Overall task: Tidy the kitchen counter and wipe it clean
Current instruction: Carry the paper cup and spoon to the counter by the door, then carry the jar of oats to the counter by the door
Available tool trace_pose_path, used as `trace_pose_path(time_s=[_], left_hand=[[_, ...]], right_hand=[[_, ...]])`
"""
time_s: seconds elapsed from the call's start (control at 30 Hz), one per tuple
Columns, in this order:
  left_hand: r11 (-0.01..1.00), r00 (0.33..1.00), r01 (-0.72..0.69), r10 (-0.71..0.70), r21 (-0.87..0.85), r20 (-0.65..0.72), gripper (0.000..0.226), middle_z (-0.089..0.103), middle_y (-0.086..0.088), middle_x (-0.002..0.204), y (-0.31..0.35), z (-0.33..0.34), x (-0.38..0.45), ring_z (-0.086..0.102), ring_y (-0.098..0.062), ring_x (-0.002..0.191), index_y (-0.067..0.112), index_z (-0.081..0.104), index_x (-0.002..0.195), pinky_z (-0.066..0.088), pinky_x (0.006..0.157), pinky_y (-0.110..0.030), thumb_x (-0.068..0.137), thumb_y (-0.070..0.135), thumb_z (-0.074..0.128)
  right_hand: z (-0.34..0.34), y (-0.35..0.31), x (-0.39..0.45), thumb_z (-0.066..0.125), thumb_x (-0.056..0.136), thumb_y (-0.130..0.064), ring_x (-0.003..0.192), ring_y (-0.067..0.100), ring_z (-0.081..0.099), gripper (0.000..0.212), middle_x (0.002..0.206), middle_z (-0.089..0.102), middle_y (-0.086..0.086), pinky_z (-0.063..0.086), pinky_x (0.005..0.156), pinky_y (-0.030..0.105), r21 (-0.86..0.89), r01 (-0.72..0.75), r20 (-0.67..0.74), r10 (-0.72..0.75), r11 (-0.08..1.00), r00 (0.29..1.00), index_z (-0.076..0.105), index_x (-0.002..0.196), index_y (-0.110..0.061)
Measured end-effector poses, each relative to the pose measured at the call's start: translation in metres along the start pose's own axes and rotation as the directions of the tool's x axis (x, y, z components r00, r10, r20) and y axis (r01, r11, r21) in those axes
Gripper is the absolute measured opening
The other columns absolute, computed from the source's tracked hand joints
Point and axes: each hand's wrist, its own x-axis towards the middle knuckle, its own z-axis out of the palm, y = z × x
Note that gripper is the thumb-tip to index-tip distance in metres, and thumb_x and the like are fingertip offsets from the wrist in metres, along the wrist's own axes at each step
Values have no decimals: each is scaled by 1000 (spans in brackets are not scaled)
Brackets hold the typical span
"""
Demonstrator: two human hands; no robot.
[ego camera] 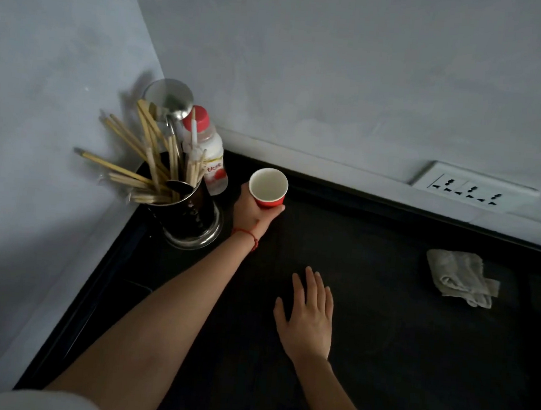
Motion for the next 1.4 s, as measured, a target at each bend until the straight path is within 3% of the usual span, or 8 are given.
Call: trace_pose_path(time_s=[0.33, 0.47, 0.6, 0.7, 0.93, 1.07, 1.17, 1.4], left_hand=[[998, 998, 52, -51, -23, 24, 90, 42, -14, 144, -9, -14, -15, 40, -26, 133, 9, 24, 142, 33, 108, -33, 69, 18, 77], [995, 997, 79, -78, -59, 12, 62, 43, -10, 143, -15, -36, -65, 40, -20, 132, 10, 37, 137, 35, 109, -33, 83, 20, 64], [992, 975, -113, 100, 54, 196, 25, 63, -4, 114, -38, -72, -125, 58, -11, 105, 12, 62, 109, 48, 88, -22, 85, 20, 62], [944, 932, -275, 215, 181, 293, 16, 66, -2, 100, -63, -99, -151, 60, -8, 95, 10, 66, 99, 51, 84, -23, 83, 16, 63], [977, 870, -157, 68, 144, 488, 15, 60, 9, 97, -83, -121, -213, 57, -4, 93, 14, 64, 100, 45, 81, -16, 87, 16, 58], [964, 715, -258, 148, 62, 683, 19, 59, 20, 89, -78, -103, -265, 59, 8, 83, 35, 58, 83, 47, 68, -4, 88, 17, 58], [924, 490, -382, 197, 7, 849, 13, 60, 20, 87, -76, -81, -309, 57, 16, 88, 32, 60, 83, 47, 72, -3, 87, 20, 59], [823, 46, -567, 60, -23, 997, 6, 60, 20, 69, -92, -35, -414, 55, 20, 78, 28, 59, 78, 41, 65, 1, 84, 26, 60]], right_hand=[[-3, 1, 0, 34, 86, -46, 134, 29, 40, 56, 142, 45, 12, 22, 109, 41, 40, 24, 11, -24, 999, 1000, 51, 128, -14], [-4, 3, -3, 39, 92, -42, 144, 25, 15, 55, 154, 22, 10, 3, 115, 36, 108, 48, 38, -52, 993, 998, 34, 140, -15], [-11, 3, -4, 40, 94, -38, 146, 21, 5, 53, 157, 13, 6, 2, 116, 35, 158, 55, 56, -65, 986, 996, 29, 142, -19], [-22, 7, -27, 45, 93, -33, 145, 20, 12, 49, 154, 21, 5, 13, 116, 36, 241, -24, 27, 18, 970, 999, 36, 139, -20], [-33, 24, -171, 51, 92, -23, 134, 17, 35, 40, 143, 41, 2, 30, 108, 31, 521, -330, -62, 421, 787, 905, 48, 131, -17], [-21, 33, -269, 56, 89, -12, 116, 23, 54, 31, 128, 55, 6, 43, 94, 29, 595, -420, -142, 605, 685, 784, 58, 120, -12], [-5, 43, -345, 59, 86, -7, 105, 26, 60, 28, 118, 62, 9, 48, 84, 29, 594, -517, -169, 723, 617, 669, 62, 114, -10], [51, 62, -501, 57, 87, -7, 100, 26, 61, 26, 116, 62, 9, 46, 81, 32, 687, -716, 25, 981, 123, 193, 63, 112, -9]])
